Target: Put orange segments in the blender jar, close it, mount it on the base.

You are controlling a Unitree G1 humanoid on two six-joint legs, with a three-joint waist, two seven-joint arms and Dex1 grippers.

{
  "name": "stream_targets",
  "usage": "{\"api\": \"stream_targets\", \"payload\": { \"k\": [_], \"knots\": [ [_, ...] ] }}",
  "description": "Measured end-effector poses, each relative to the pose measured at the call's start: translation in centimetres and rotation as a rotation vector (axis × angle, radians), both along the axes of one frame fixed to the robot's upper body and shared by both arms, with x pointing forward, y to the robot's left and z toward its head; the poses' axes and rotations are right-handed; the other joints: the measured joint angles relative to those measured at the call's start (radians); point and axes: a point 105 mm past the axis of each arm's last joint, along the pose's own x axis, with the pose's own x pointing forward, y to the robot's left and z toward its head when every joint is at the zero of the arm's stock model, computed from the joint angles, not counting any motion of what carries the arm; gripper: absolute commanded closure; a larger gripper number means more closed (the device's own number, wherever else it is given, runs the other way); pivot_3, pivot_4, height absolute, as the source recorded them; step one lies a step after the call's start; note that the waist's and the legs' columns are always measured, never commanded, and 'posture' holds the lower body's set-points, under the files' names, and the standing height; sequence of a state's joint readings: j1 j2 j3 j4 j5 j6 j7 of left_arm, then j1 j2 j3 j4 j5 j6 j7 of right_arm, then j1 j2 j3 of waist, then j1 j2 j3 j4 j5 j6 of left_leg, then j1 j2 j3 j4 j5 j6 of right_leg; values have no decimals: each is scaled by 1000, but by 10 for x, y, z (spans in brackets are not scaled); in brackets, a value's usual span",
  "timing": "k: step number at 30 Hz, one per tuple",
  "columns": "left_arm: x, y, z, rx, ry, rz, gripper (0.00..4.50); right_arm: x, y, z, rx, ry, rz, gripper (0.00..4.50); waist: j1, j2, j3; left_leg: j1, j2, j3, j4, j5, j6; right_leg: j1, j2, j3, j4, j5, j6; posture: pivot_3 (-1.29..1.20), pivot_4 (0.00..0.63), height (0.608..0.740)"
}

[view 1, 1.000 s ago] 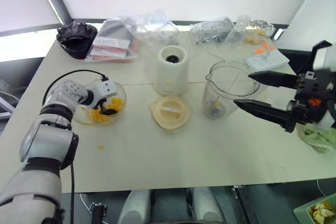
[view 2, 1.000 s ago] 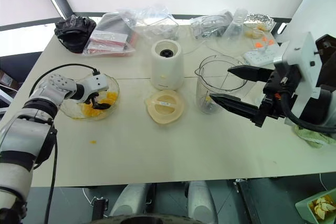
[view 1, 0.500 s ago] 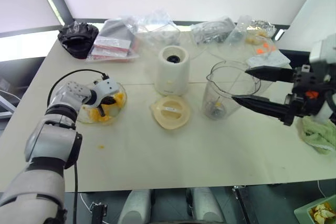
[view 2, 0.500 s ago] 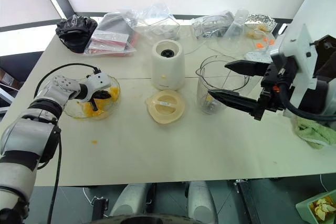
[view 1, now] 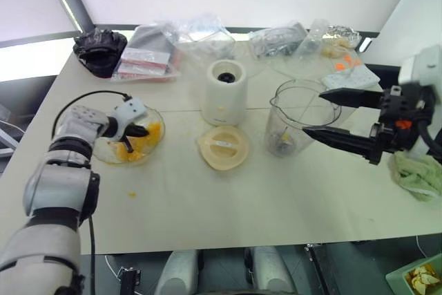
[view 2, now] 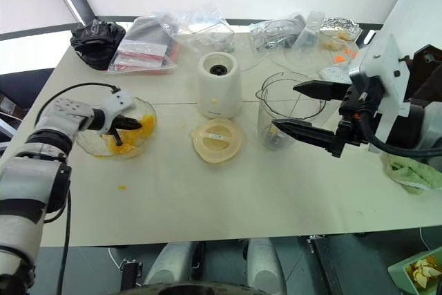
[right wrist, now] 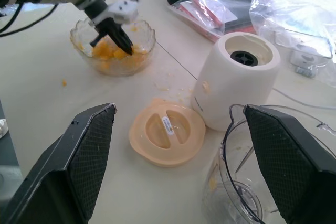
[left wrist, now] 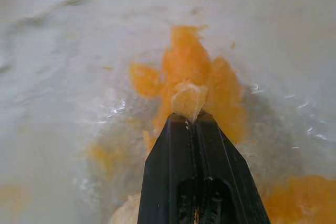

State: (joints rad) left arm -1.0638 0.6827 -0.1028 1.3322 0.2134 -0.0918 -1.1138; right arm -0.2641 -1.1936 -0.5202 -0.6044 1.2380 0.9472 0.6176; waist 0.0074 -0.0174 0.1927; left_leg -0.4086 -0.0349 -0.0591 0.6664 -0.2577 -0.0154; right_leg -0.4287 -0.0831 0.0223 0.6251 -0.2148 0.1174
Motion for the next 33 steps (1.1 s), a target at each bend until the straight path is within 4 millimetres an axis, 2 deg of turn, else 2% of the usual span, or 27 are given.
{"api": "stream_targets", "payload": {
  "k": [7, 14, 16, 22, 27, 30, 33],
  "knots": [
    [-5, 16, 49, -225, -109, 17, 4488, 0, -1, -1, -6, -2, 7, 402, 4, 0, 0, 0, 0, 0, 0, 0, 0, 0, -1, 0, 0, 0, 0, 0, 150, 740],
    [-24, 12, 52, -359, -143, -3, 4488, 2, -4, -1, -4, 3, 5, 402, 2, 0, 0, 0, 0, 0, 0, 0, 0, 0, -1, 0, 0, 0, 0, 0, 150, 740],
    [-28, 7, 60, -393, -179, -4, 4488, 2, -4, 0, -6, 0, 10, 402, 3, 0, 0, 0, 0, -1, 0, 0, 0, 0, -2, 0, 0, 0, 0, 0, 150, 740],
    [-33, -18, 110, -545, -325, -21, 4488, 2, -3, 1, -8, -6, 11, 402, 4, 0, 0, 0, -1, 0, 0, 0, 0, 0, -3, 0, 0, 0, 0, 0, 150, 740],
    [-34, -44, 154, -638, -399, -119, 4488, 2, -4, -2, 2, -6, -5, 402, 5, 0, 0, 0, -1, 0, 0, 0, 0, 0, -2, 0, 0, 0, 0, 0, 150, 740],
    [-33, -67, 199, -668, -488, -235, 4488, 0, -6, -3, 3, -15, -26, 402, 7, 0, 0, 0, -2, 1, 1, 0, 0, 1, -1, 0, -1, 0, 0, 0, 150, 740],
    [-31, -98, 226, -687, -514, -383, 4488, -2, -10, -1, 8, -35, -63, 402, 7, 0, 0, 0, -3, 3, 1, 0, 0, 2, -1, 0, -1, 0, 0, 0, 150, 740]
  ]
}}
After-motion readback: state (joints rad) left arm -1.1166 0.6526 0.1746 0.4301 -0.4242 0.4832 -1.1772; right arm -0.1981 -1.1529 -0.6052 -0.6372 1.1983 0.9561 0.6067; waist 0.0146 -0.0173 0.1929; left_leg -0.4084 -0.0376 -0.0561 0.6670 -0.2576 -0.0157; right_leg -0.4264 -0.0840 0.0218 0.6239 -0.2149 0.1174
